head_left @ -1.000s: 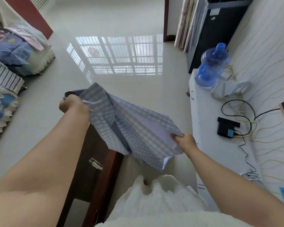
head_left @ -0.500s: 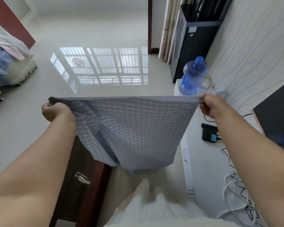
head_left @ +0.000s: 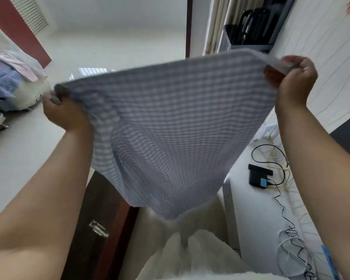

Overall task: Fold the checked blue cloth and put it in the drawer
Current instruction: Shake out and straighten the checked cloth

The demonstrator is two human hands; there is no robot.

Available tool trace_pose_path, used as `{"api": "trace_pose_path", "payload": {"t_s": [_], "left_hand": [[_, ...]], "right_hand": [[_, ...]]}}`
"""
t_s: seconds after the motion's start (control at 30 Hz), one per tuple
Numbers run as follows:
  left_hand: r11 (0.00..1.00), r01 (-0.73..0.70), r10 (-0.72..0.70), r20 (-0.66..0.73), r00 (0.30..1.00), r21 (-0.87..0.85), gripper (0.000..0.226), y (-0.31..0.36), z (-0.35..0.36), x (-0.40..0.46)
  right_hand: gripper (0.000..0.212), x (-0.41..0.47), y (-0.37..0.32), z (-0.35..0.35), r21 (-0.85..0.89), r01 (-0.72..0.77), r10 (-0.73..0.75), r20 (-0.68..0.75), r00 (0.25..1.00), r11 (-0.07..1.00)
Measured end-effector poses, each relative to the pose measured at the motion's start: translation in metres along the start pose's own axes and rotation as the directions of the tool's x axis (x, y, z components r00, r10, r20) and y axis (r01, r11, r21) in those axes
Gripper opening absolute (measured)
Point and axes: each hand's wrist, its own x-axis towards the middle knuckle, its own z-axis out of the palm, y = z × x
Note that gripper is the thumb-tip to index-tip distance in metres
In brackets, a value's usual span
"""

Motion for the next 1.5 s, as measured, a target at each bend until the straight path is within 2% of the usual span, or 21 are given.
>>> {"api": "trace_pose_path", "payload": {"t_s": [0.07, 0.1, 0.17, 0.23, 0.27, 0.33, 0.43, 0.5, 0.6, 0.67, 0.77, 0.87, 0.97, 1.03, 1.13, 1.2, 1.23, 1.3, 1.4, 1.5], "left_hand": [[0.986, -0.165, 0.165, -0.033, 0.986, -0.007, 0.043, 0.029, 0.007, 0.01], [0.978, -0.209, 0.209, -0.028, 0.978, -0.012, 0.04, 0.037, 0.008, 0.012], [0.974, -0.223, 0.218, 0.095, 0.971, 0.042, 0.035, 0.035, 0.008, 0.011], [0.972, -0.183, 0.145, 0.237, 0.961, 0.145, 0.037, 0.015, 0.004, 0.008], [0.969, -0.157, 0.108, 0.247, 0.963, 0.188, 0.039, 0.006, 0.0, 0.006], [0.978, -0.133, 0.102, 0.186, 0.977, 0.162, 0.042, -0.004, -0.004, 0.004], [0.987, -0.138, 0.127, 0.126, 0.984, 0.078, 0.042, 0.004, 0.001, 0.006], [0.988, -0.111, 0.097, 0.129, 0.987, 0.106, 0.043, 0.011, 0.006, 0.01], [0.978, -0.072, 0.038, 0.168, 0.985, 0.196, 0.043, 0.007, 0.013, 0.019], [0.965, -0.002, -0.057, 0.217, 0.975, 0.261, 0.042, 0.008, 0.02, 0.023], [0.934, 0.161, -0.246, 0.247, 0.937, 0.32, 0.033, 0.014, 0.038, 0.025], [0.912, 0.327, -0.395, 0.308, 0.866, 0.249, 0.037, 0.032, 0.067, 0.016], [0.903, 0.356, -0.426, 0.388, 0.817, 0.241, 0.053, 0.06, 0.096, -0.002], [0.893, 0.403, -0.449, 0.405, 0.796, 0.198, 0.051, 0.076, 0.11, -0.013], [0.873, 0.485, -0.465, 0.394, 0.793, 0.055, 0.049, 0.09, 0.119, -0.022], [0.863, 0.505, -0.469, 0.389, 0.793, 0.013, 0.048, 0.097, 0.119, -0.029], [0.856, 0.518, -0.47, 0.4, 0.787, -0.014, 0.047, 0.1, 0.119, -0.036], [0.859, 0.51, -0.433, 0.463, 0.773, -0.048, 0.047, 0.109, 0.118, -0.056], [0.914, 0.405, -0.338, 0.604, 0.722, 0.027, 0.046, 0.12, 0.113, -0.102], [0.929, 0.368, -0.209, 0.748, 0.63, -0.051, 0.045, 0.127, 0.102, -0.14]], "right_hand": [[0.036, 0.004, -0.006, 0.006, -0.083, 0.152, -0.151, 0.013, 0.988, 0.985], [0.033, 0.005, -0.007, 0.007, -0.173, 0.167, -0.16, 0.054, 0.986, 0.971], [0.027, 0.011, 0.004, 0.002, -0.371, 0.121, -0.064, 0.163, 0.985, 0.921], [0.035, 0.011, 0.019, -0.009, -0.507, 0.118, 0.014, 0.249, 0.968, 0.854], [0.036, 0.011, 0.025, -0.014, -0.534, 0.148, 0.006, 0.276, 0.961, 0.832], [0.03, 0.007, 0.021, -0.023, -0.512, 0.224, -0.076, 0.293, 0.953, 0.829], [0.013, 0.01, 0.002, -0.028, -0.369, 0.236, -0.193, 0.151, 0.97, 0.899], [0.014, 0.014, -0.004, -0.031, -0.317, 0.249, -0.235, 0.083, 0.969, 0.915], [0.021, 0.014, 0.002, -0.035, -0.38, 0.266, -0.264, 0.057, 0.963, 0.886], [0.026, 0.015, 0.005, -0.039, -0.437, 0.289, -0.292, 0.062, 0.954, 0.852], [0.038, 0.02, 0.004, -0.037, -0.562, 0.223, -0.201, 0.102, 0.974, 0.797], [0.037, 0.023, 0.008, -0.033, -0.717, 0.08, -0.116, -0.001, 0.993, 0.692], [0.029, 0.027, 0.017, -0.034, -0.71, -0.041, -0.054, -0.111, 0.992, 0.703], [0.021, 0.029, 0.021, -0.039, -0.685, -0.102, -0.005, -0.152, 0.988, 0.721], [0.024, 0.024, 0.022, -0.038, -0.689, -0.121, 0.031, -0.142, 0.989, 0.714], [0.033, 0.008, 0.021, -0.027, -0.65, -0.067, 0.014, -0.086, 0.996, 0.757], [0.031, -0.004, 0.02, -0.018, -0.625, 0.008, -0.03, -0.024, 0.999, 0.78], [0.011, -0.037, 0.017, 0.004, -0.539, 0.177, -0.088, 0.188, 0.978, 0.824], [0.024, -0.087, 0.01, 0.04, -0.358, 0.304, -0.077, 0.528, 0.846, 0.883], [0.023, -0.115, 0.005, 0.064, -0.297, 0.316, 0.001, 0.73, 0.683, 0.901]]}}
